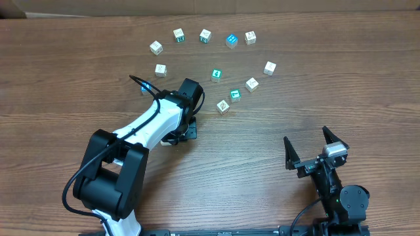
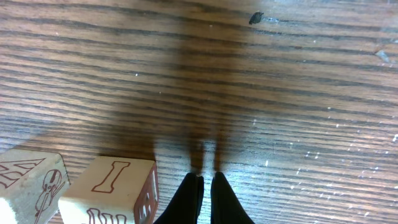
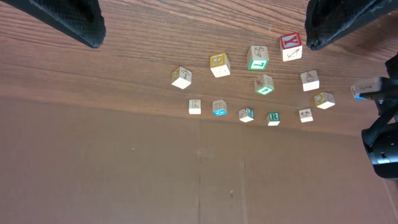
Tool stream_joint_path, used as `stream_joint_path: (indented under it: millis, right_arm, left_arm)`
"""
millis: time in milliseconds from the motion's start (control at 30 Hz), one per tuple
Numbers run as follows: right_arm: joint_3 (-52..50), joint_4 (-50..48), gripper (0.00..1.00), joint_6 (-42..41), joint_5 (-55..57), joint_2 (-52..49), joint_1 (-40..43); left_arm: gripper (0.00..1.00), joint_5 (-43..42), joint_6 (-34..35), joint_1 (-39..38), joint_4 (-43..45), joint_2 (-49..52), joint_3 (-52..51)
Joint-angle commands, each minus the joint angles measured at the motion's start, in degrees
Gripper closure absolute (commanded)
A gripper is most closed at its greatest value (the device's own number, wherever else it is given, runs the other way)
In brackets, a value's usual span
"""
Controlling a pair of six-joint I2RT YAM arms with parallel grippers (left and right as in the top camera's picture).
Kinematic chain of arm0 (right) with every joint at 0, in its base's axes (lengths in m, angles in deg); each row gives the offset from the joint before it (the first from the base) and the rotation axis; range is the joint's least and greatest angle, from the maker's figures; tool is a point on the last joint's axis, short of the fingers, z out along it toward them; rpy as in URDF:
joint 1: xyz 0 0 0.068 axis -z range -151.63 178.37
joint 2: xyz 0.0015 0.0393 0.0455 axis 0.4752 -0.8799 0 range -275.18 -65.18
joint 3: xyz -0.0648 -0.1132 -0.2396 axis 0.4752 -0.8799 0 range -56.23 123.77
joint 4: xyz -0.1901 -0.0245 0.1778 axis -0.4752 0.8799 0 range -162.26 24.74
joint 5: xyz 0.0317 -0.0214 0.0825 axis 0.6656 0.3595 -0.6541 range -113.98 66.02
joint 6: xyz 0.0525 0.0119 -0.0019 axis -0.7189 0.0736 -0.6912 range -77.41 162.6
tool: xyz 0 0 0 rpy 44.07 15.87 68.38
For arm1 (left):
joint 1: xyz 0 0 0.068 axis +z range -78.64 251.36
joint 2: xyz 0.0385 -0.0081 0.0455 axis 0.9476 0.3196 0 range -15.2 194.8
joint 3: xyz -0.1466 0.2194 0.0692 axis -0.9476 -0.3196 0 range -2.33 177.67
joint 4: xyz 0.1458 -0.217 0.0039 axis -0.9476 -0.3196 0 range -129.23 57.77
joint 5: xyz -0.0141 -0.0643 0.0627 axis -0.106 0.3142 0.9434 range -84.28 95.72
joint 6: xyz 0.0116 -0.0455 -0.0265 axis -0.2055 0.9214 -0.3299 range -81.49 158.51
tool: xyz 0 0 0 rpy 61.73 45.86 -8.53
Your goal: Form a horizontal line
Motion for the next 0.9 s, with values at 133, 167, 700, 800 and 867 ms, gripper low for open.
stream_joint_path:
  millis: [133, 167, 700, 800, 867]
  right_arm:
    - [-0.6, -0.3, 0.0, -0.1, 0.5, 0.7, 0.1]
    - [-0.6, -0.3, 0.0, -0.1, 0.5, 0.7, 0.1]
    - [-0.6, -0.3, 0.0, -0.1, 0.5, 0.7, 0.1]
    - [-0.6, -0.3, 0.0, -0.1, 0.5, 0.7, 0.1]
    - [-0.6, -0.3, 0.0, -0.1, 0.5, 0.7, 0.1]
  left_arm:
    - [0.96, 1.7, 0.5, 0.2, -0.3, 0.8, -0.5]
    - [0.96, 1.8, 0.5, 0.2, -0.3, 0.8, -0.5]
    - [0.96, 4.7, 0.5, 0.2, -0.6, 0.8, -1.3]
    - [0.96, 4.7, 0.5, 0.2, -0.7, 0.8, -1.3]
    - [0.96, 4.7, 0.5, 0.2, -0.6, 0.8, -1.3]
